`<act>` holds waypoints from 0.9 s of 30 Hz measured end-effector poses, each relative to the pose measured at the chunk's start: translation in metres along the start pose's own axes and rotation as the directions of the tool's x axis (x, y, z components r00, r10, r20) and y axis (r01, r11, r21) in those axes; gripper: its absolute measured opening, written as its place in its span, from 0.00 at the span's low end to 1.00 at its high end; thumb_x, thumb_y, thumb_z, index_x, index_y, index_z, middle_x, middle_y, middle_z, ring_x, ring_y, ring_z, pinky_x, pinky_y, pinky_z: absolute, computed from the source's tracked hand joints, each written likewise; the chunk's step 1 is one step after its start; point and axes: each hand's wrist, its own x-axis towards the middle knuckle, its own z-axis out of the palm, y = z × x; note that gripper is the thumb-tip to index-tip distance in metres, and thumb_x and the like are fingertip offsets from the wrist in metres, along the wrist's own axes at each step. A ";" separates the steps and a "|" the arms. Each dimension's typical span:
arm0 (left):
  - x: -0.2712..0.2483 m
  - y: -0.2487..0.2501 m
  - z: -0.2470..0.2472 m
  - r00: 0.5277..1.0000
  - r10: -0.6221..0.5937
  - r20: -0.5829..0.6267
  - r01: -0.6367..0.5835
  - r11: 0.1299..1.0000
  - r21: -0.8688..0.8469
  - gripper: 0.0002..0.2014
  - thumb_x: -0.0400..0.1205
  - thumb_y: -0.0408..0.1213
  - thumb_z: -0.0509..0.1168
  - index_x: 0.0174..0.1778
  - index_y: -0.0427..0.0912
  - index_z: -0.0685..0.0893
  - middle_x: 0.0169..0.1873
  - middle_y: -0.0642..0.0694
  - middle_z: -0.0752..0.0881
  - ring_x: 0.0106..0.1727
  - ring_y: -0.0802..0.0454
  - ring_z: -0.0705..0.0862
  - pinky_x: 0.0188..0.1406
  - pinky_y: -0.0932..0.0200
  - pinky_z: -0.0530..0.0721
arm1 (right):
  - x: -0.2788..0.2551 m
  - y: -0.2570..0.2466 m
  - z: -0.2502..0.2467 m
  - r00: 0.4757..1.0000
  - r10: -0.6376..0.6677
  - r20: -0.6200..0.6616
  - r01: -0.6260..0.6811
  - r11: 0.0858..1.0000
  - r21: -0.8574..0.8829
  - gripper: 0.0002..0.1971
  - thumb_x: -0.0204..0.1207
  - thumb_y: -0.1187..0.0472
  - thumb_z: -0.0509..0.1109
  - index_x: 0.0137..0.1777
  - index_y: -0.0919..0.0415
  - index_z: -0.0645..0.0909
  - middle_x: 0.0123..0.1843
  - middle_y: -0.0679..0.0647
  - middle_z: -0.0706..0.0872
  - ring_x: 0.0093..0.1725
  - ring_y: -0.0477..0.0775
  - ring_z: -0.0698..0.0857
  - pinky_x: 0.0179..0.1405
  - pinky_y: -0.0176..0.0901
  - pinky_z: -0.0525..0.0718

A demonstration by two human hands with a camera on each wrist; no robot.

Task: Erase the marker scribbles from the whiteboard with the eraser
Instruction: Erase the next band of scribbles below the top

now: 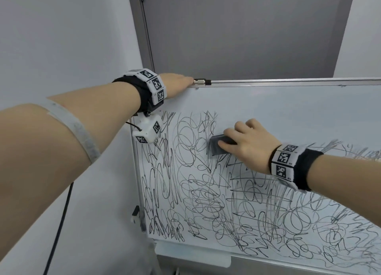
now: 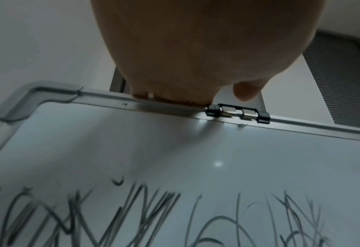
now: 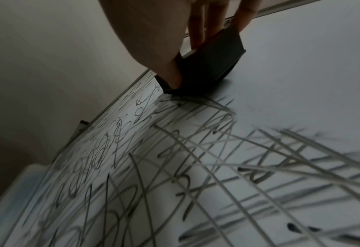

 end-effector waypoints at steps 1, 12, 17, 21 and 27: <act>0.001 0.000 0.001 1.000 -0.011 0.006 0.011 1.000 -0.020 0.23 0.85 0.51 0.41 0.60 0.39 0.74 0.54 0.32 0.78 0.53 0.41 0.78 0.56 0.51 0.73 | 0.002 0.001 -0.001 1.000 -0.010 0.014 0.010 1.000 -0.006 0.24 0.65 0.65 0.75 0.64 0.54 0.84 0.54 0.57 0.81 0.48 0.62 0.75 0.47 0.57 0.72; 0.009 -0.009 0.011 0.999 -0.045 0.012 0.046 0.998 -0.051 0.41 0.74 0.71 0.36 0.65 0.46 0.78 0.60 0.43 0.80 0.59 0.41 0.76 0.56 0.51 0.71 | 0.029 0.004 -0.011 0.998 0.058 -0.017 -0.058 0.998 -0.032 0.25 0.65 0.66 0.75 0.64 0.53 0.84 0.56 0.57 0.81 0.49 0.63 0.76 0.48 0.58 0.72; 0.008 -0.007 0.010 0.994 -0.100 -0.035 0.095 0.988 -0.119 0.26 0.87 0.60 0.46 0.61 0.43 0.77 0.53 0.44 0.77 0.55 0.43 0.73 0.52 0.54 0.68 | 0.043 0.007 -0.012 0.979 0.182 -0.088 -0.185 0.982 -0.032 0.25 0.63 0.65 0.76 0.63 0.53 0.83 0.55 0.57 0.81 0.49 0.63 0.76 0.47 0.58 0.72; 0.005 -0.005 0.009 0.994 -0.104 -0.034 0.099 0.988 -0.119 0.28 0.88 0.59 0.47 0.66 0.40 0.78 0.55 0.42 0.80 0.54 0.42 0.75 0.53 0.54 0.71 | 0.035 -0.008 -0.007 1.000 0.000 -0.001 0.000 1.000 -0.027 0.24 0.64 0.66 0.73 0.62 0.53 0.84 0.53 0.56 0.81 0.47 0.63 0.76 0.48 0.58 0.72; 0.006 -0.007 0.009 0.993 -0.115 -0.011 0.113 0.985 -0.130 0.24 0.87 0.61 0.47 0.63 0.46 0.76 0.54 0.45 0.78 0.53 0.44 0.74 0.49 0.54 0.68 | 0.051 0.007 -0.014 0.978 0.181 -0.099 -0.184 0.983 -0.020 0.27 0.62 0.65 0.76 0.63 0.53 0.83 0.56 0.57 0.81 0.48 0.63 0.75 0.47 0.56 0.72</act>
